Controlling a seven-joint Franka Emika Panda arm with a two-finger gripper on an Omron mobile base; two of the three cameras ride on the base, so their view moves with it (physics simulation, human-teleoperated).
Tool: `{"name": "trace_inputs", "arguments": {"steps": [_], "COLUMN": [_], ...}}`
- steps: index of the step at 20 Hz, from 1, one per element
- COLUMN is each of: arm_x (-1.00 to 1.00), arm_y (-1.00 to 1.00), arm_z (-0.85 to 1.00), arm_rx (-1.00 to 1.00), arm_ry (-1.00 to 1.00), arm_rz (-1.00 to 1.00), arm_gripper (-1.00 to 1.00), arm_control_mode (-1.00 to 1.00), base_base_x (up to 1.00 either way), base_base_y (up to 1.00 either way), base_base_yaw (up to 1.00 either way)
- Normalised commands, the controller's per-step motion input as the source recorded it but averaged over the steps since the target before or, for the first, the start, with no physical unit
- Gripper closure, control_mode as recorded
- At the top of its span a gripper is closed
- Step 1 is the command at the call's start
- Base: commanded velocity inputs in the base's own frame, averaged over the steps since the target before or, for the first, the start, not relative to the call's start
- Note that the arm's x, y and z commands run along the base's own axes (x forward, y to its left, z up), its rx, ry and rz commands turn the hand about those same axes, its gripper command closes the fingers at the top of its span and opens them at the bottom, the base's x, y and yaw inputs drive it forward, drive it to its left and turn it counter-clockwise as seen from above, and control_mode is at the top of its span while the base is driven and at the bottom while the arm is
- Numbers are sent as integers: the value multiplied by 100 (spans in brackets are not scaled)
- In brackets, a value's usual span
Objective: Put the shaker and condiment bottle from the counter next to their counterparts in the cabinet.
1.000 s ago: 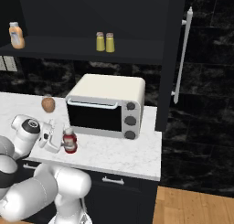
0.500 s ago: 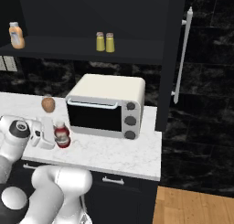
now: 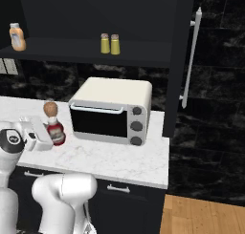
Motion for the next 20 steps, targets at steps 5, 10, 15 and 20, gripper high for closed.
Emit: {"name": "trace_inputs", "arguments": {"steps": [5,10,15,20], "arm_x": [-22,-34,-35,-33], "arm_y": [29,31,26,3], "arm_z": [78,79,76,82], "arm_rx": [0,0,0,0], "arm_ry": [0,0,0,0], "arm_rz": [18,17,17,15], "arm_gripper": [100,100,100,100], "arm_control_mode": [-100,-100,-100,-100], "base_base_x": [0,0,0,0], "base_base_y": [0,0,0,0], "base_base_yaw": [0,0,0,0]}}
